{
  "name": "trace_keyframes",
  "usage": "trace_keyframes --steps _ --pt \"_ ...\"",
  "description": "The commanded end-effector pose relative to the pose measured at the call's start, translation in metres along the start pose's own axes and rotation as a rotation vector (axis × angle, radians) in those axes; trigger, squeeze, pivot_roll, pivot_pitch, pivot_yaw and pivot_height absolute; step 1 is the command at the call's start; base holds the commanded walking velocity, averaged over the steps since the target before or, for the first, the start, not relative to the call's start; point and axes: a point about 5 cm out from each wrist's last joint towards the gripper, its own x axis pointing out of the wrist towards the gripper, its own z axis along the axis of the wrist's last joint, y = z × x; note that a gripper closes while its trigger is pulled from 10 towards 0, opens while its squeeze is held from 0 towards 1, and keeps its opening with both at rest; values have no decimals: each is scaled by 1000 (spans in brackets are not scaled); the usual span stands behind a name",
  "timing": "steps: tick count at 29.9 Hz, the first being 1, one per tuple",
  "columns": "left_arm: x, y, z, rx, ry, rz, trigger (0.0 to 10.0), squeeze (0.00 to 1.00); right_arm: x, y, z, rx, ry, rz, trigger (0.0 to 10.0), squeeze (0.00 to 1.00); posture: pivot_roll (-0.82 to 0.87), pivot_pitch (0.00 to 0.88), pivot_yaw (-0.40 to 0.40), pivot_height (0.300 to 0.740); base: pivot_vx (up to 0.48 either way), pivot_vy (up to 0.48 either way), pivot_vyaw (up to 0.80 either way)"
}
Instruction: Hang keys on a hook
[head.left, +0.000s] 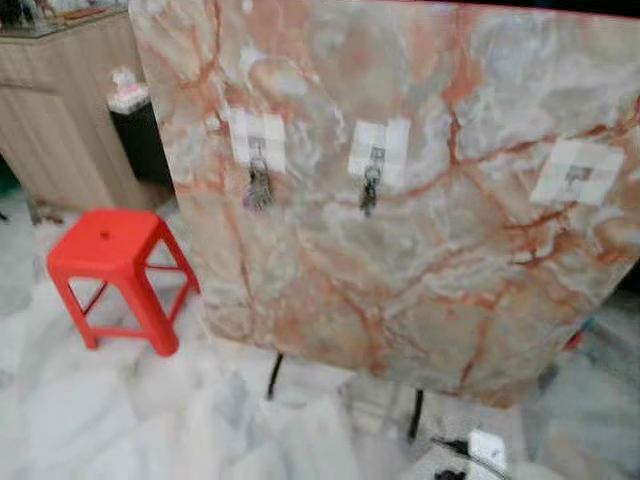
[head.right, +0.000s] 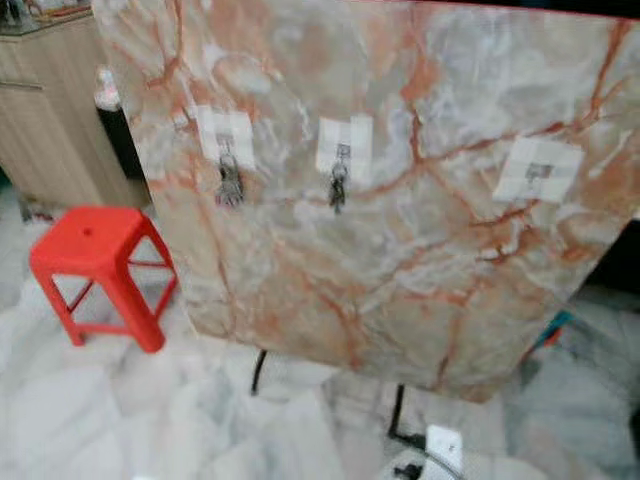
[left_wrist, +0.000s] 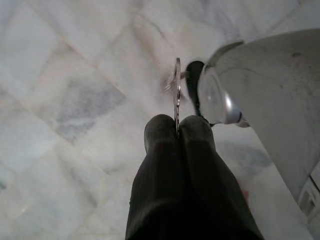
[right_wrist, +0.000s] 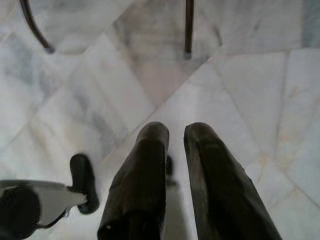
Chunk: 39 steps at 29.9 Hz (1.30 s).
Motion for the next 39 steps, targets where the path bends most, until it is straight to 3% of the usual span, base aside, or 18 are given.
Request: trace_keyframes --steps 1,39 --pt "0 -7 -1 3 3 -25 10000 0 -1 -10 4 -1 -10 -30 10000 0 153 12 -45 740 0 -368 0" --pt "0 -2 3 13 -29 3 10000 0 -1 -15 6 3 -21 -51 10000 0 139 20 -47 740 0 -313 0"
